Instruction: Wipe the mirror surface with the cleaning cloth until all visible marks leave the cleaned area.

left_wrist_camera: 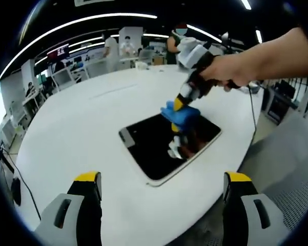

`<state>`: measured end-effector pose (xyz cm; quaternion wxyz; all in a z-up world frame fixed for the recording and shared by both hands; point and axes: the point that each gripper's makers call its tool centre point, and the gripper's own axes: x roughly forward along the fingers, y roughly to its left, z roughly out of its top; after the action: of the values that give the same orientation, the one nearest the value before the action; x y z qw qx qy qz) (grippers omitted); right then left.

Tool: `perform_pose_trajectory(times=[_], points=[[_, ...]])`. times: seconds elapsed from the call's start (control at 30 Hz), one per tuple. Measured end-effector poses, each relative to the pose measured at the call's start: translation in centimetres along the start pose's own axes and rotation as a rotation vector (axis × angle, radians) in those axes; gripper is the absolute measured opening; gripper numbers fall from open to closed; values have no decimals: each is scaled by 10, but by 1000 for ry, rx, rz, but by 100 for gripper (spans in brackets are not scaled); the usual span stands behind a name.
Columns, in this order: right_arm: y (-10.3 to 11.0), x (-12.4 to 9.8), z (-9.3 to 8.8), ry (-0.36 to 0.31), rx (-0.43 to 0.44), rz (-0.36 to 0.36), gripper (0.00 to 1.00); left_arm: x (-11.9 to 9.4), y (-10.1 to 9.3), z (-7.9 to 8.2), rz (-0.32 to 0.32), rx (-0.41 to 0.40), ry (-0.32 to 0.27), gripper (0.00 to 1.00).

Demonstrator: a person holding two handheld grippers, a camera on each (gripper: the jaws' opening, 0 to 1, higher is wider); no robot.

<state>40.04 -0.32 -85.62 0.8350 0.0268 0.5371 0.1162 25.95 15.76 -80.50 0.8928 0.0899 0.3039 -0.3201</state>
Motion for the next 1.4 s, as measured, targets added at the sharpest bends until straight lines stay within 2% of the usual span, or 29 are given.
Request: perform_pose_trajectory(times=[0.1, 0.27, 0.3, 0.47, 0.5, 0.63, 0.73, 0.93, 1.1, 1.4], points=[[12, 5, 3, 5, -23, -1, 5, 0, -1, 2, -2, 2, -11, 99], [34, 11, 8, 14, -35, 14, 5, 1, -1, -1, -7, -5, 4, 99], [45, 13, 7, 22, -40, 30, 5, 1, -2, -1, -9, -6, 3, 99], [76, 19, 9, 29, -53, 51, 5, 4, -4, -7, -22, 2, 31, 99], [88, 21, 9, 25, -80, 72, 5, 5, -4, -8, -24, -4, 34, 99], [107, 23, 9, 8, -112, 65, 5, 3, -3, -4, -26, -7, 7, 99], [121, 23, 14, 12, -108, 75, 5, 2, -2, -5, -20, -7, 9, 100], [136, 28, 20, 26, -140, 78, 5, 2, 4, -6, 1, -24, 9, 100], [135, 33, 23, 31, -141, 84, 5, 1, 6, -5, 11, -18, 7, 99], [136, 29, 14, 10, -149, 107, 5, 2, 8, -5, 20, -18, 9, 99]])
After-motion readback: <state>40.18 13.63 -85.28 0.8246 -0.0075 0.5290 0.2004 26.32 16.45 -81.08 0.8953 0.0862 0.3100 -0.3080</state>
